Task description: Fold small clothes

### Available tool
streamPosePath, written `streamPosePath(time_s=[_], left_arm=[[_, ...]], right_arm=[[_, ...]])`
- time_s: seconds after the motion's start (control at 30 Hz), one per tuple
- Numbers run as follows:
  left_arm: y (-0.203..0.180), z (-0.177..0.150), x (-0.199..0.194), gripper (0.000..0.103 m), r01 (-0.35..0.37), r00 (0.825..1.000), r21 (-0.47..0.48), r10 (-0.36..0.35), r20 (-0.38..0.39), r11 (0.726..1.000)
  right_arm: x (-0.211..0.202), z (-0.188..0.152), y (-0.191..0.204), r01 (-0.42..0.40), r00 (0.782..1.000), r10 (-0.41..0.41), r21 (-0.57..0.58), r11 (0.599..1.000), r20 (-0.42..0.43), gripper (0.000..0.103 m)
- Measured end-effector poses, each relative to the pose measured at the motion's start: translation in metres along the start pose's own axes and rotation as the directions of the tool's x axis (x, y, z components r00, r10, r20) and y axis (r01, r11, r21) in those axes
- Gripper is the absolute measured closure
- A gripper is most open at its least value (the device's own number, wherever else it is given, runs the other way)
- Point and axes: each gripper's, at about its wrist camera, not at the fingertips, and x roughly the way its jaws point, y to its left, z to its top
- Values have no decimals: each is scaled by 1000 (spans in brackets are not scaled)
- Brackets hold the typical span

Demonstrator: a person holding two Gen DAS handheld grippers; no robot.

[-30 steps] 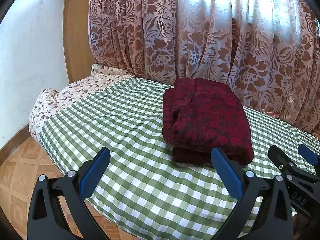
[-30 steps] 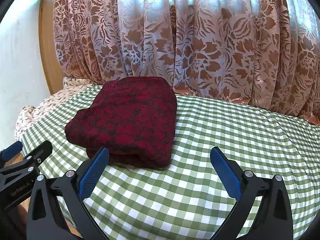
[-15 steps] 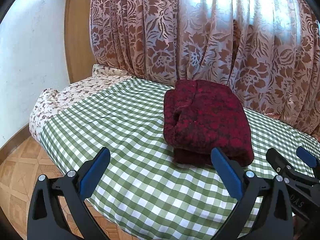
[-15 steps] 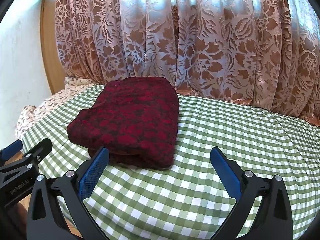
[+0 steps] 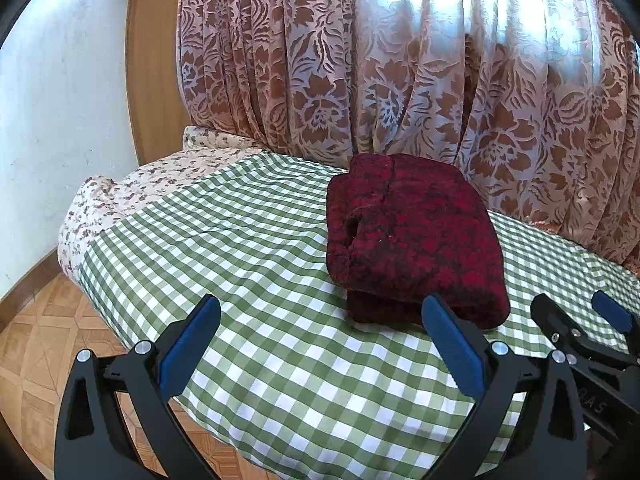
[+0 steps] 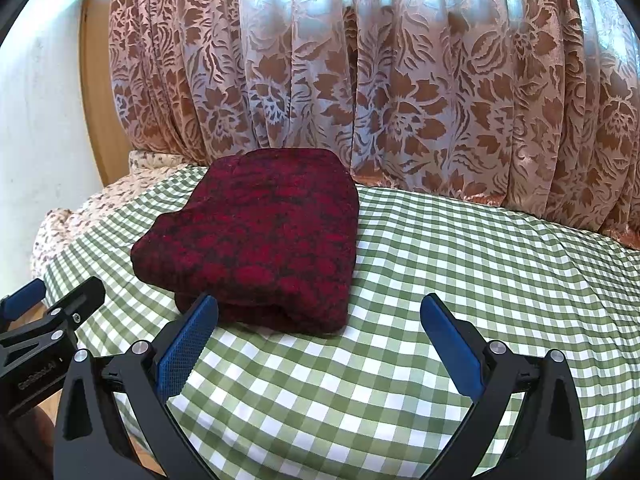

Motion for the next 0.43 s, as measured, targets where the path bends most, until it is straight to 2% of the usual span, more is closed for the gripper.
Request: streamPosePath(time_s=[0.43], left_arm=[[6,-5,9,2,0,1000,-34,-1,-24,999]], right_arm=[[1,-4,-3,10,1000,-10,19,1000,2,3]])
